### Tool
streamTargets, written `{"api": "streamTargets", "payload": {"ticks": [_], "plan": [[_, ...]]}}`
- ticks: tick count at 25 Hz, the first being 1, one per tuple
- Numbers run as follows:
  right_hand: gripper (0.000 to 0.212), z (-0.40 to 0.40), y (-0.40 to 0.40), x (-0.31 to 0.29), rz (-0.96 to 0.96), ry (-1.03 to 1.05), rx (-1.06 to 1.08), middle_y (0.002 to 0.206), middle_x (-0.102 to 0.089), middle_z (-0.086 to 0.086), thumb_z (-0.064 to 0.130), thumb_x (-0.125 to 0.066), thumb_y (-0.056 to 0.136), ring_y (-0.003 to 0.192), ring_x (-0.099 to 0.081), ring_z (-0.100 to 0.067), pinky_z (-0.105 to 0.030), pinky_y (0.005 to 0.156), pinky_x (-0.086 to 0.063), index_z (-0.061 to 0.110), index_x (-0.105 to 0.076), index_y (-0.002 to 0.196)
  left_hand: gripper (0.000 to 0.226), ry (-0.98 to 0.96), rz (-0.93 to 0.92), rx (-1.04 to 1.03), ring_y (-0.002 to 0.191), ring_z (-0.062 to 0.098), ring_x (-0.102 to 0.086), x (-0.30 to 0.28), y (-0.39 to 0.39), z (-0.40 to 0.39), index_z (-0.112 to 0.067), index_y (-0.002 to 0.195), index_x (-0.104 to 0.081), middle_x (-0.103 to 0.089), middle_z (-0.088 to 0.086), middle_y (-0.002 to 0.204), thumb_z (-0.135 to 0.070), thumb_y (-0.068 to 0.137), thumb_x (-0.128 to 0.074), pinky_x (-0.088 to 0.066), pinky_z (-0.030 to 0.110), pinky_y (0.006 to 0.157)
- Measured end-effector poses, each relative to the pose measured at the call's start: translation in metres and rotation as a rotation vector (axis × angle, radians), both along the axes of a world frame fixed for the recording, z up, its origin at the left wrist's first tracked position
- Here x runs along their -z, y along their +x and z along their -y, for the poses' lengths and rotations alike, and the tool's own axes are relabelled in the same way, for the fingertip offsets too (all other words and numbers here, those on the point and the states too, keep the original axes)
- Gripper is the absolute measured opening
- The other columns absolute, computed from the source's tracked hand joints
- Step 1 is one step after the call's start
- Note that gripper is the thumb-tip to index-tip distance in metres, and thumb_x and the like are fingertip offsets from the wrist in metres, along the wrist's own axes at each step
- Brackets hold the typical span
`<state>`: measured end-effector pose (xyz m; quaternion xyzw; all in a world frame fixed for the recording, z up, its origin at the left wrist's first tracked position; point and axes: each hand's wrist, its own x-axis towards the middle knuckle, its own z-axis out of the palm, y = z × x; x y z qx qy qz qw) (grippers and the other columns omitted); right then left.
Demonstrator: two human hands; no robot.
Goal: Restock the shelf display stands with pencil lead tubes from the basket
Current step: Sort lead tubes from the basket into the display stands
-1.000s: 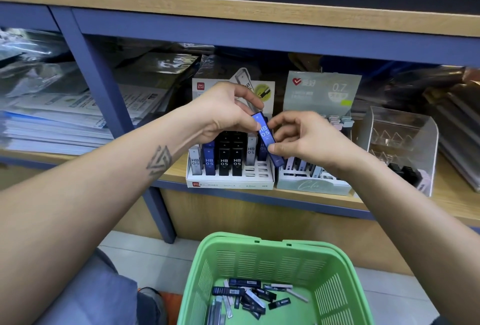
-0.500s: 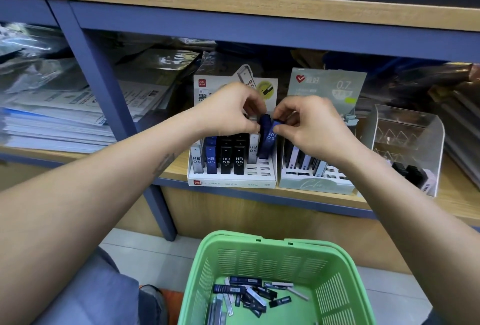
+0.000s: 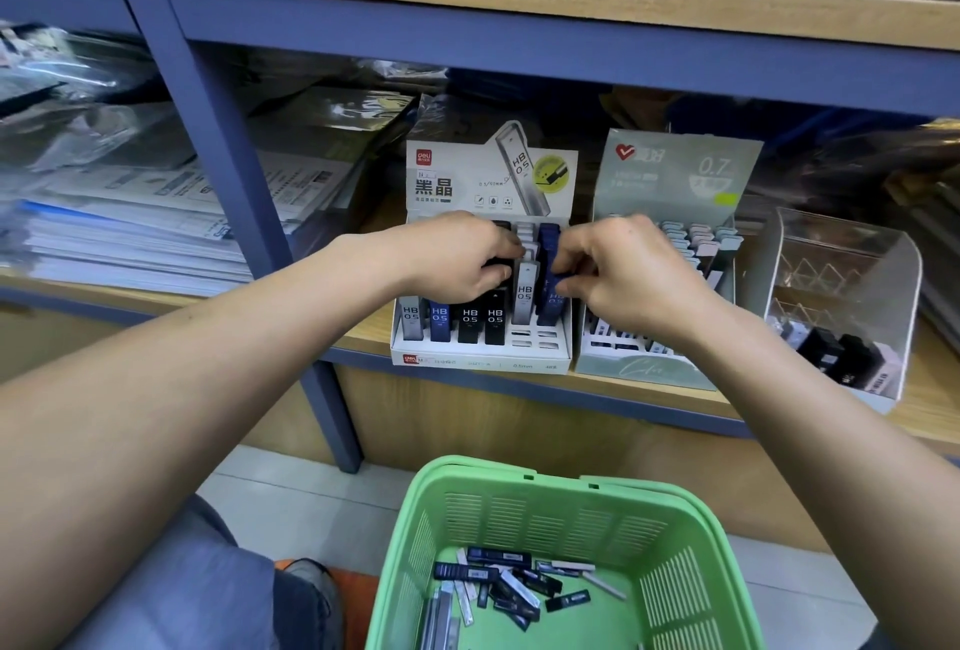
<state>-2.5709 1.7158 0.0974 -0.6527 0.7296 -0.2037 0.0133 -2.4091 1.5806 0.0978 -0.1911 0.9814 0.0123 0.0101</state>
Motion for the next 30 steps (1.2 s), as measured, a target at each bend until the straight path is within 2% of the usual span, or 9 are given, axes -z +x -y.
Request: {"api": "streamTargets", "payload": {"ticks": [5,9,14,17,20,22,25,28,30], "plan": [[0.018,0.007,0.003,0.018,-0.286,-0.114,0.035,0.106,-0.066,-0.003,0.012,-0.063,0.093,0.105,-0.057,-0.03,-0.041,0.087,-0.045,0.017,-0.078,0.103,0.044,-0.01,0.042,0.036,0.137,0.029,-0.049,0.001,-0.001,0.001,-0.017,0.147,-0.05,-0.051,0.002,0.152,-0.029,0.106,-0.042,-0.041,0.041,0.11],[0.022,0.01,0.003,0.026,-0.431,-0.11,0.045,0.102,-0.057,0.002,0.014,-0.063,0.089,0.106,-0.048,-0.023,-0.037,0.092,-0.032,0.022,-0.078,0.104,0.043,-0.009,0.059,0.018,0.134,0.029,-0.051,0.002,-0.003,0.001,-0.014,0.144,-0.052,-0.054,0.006,0.149,-0.029,0.106,-0.041,-0.042,0.042,0.109],[0.033,-0.003,0.006,0.017,-0.379,-0.197,0.035,0.108,-0.062,-0.004,0.006,-0.058,0.089,0.107,-0.052,-0.028,-0.041,0.091,-0.038,0.014,-0.072,0.118,0.033,-0.005,-0.102,-0.024,0.122,0.03,-0.058,-0.007,0.001,-0.014,-0.01,0.128,-0.063,-0.065,0.009,0.131,-0.022,0.1,-0.05,-0.046,0.042,0.101],[0.027,-0.031,0.011,0.02,-0.261,-0.224,-0.02,0.1,-0.067,-0.004,0.003,-0.057,0.085,0.097,-0.06,-0.031,-0.042,0.075,-0.052,0.011,-0.075,0.103,0.027,-0.05,-0.305,-0.016,0.11,0.028,-0.06,-0.006,0.007,-0.04,-0.009,0.115,-0.067,-0.068,0.009,0.116,-0.011,0.094,-0.051,-0.048,0.042,0.094],[0.026,-0.065,0.013,0.051,-0.121,-0.047,-0.103,0.095,-0.071,0.001,0.005,-0.057,0.08,0.091,-0.067,-0.028,-0.04,0.073,-0.056,0.018,-0.076,0.093,0.02,0.025,-0.385,0.024,0.095,0.025,-0.06,0.023,0.016,-0.081,-0.012,0.101,-0.064,-0.066,0.004,0.099,-0.008,0.088,-0.05,-0.05,0.041,0.081],[0.029,-0.085,0.018,0.088,-0.017,0.24,-0.124,0.099,-0.076,0.0,0.008,-0.056,0.08,0.094,-0.069,-0.025,-0.038,0.08,-0.056,0.02,-0.077,0.096,0.019,0.185,-0.203,0.032,0.09,0.026,-0.062,0.061,0.022,-0.107,-0.015,0.097,-0.063,-0.069,0.004,0.095,-0.008,0.086,-0.05,-0.051,0.038,0.076],[0.036,-0.104,0.027,0.163,0.028,0.62,-0.087,0.112,-0.075,-0.004,0.006,-0.053,0.084,0.105,-0.068,-0.024,-0.034,0.09,-0.056,0.019,-0.075,0.109,0.023,0.317,0.191,-0.032,0.096,0.029,-0.065,0.131,0.028,-0.125,-0.014,0.107,-0.065,-0.071,0.009,0.104,-0.009,0.089,-0.051,-0.053,0.036,0.08],[0.034,-0.121,0.034,0.235,0.058,0.8,-0.023,0.115,-0.071,-0.011,0.002,-0.053,0.087,0.104,-0.067,-0.028,-0.037,0.09,-0.056,0.013,-0.07,0.115,0.027,0.469,0.384,-0.192,0.1,0.03,-0.066,0.206,0.03,-0.138,-0.002,0.114,-0.067,-0.071,0.013,0.105,-0.001,0.09,-0.054,-0.055,0.037,0.081],[0.03,-0.131,0.035,0.275,0.104,0.866,0.026,0.117,-0.068,-0.013,0.001,-0.055,0.09,0.103,-0.065,-0.028,-0.04,0.091,-0.056,0.01,-0.066,0.117,0.025,0.585,0.455,-0.337,0.09,0.024,-0.064,0.251,0.034,-0.15,0.003,0.116,-0.063,-0.065,0.01,0.094,0.001,0.092,-0.059,-0.052,0.028,0.064]]}}
